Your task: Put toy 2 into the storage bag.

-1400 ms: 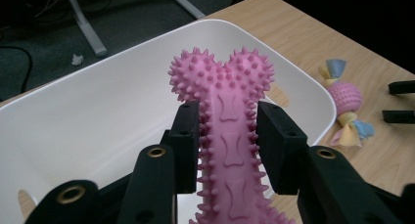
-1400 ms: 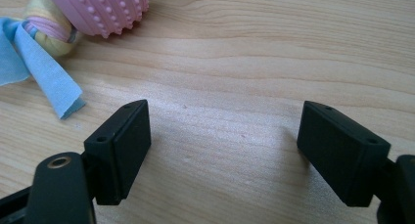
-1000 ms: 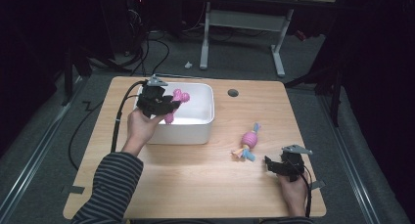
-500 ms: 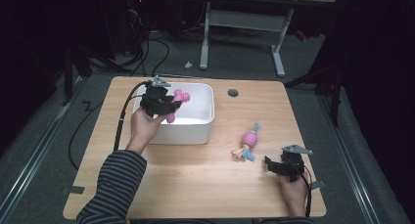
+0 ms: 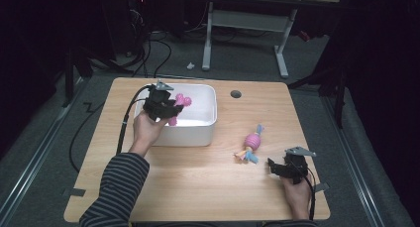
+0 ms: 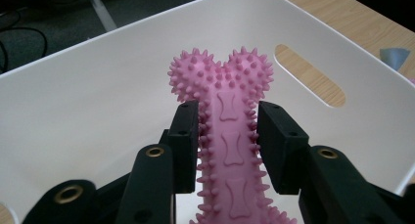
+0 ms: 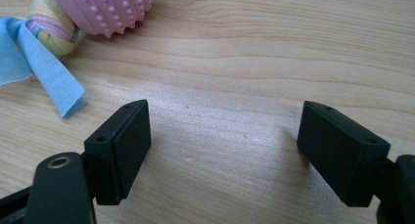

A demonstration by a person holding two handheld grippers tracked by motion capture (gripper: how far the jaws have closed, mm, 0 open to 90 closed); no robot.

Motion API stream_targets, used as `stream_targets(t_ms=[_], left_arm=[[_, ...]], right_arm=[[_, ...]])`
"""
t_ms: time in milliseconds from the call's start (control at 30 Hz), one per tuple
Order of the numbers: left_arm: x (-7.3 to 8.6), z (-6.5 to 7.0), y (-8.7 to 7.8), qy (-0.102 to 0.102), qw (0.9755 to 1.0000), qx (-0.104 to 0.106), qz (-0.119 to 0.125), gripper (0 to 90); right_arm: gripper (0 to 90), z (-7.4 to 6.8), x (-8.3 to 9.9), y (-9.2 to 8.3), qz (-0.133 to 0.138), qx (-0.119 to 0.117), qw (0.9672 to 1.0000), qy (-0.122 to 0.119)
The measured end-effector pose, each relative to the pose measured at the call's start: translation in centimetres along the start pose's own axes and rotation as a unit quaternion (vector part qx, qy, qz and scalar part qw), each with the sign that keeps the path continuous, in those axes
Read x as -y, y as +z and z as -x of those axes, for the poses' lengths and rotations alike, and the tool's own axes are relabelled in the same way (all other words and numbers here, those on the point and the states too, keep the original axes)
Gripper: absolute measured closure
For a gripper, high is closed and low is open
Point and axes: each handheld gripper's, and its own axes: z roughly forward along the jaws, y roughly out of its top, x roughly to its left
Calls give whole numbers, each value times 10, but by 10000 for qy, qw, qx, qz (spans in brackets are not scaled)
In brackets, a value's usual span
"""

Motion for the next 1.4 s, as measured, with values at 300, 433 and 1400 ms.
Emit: stream_targets(t_ms=[300, 433, 1400], left_arm=[[1, 2, 6, 77, 9998, -77, -143, 613], [5, 3, 11, 79, 9998, -63, -198, 613], [12, 5, -2, -101, 9998, -86, -130, 396]], right_arm=[[204, 0, 0, 0, -8, -1, 10000, -1], [204, 0, 0, 0, -10, -2, 10000, -3], [205, 0, 0, 0, -3, -16, 10000, -14]])
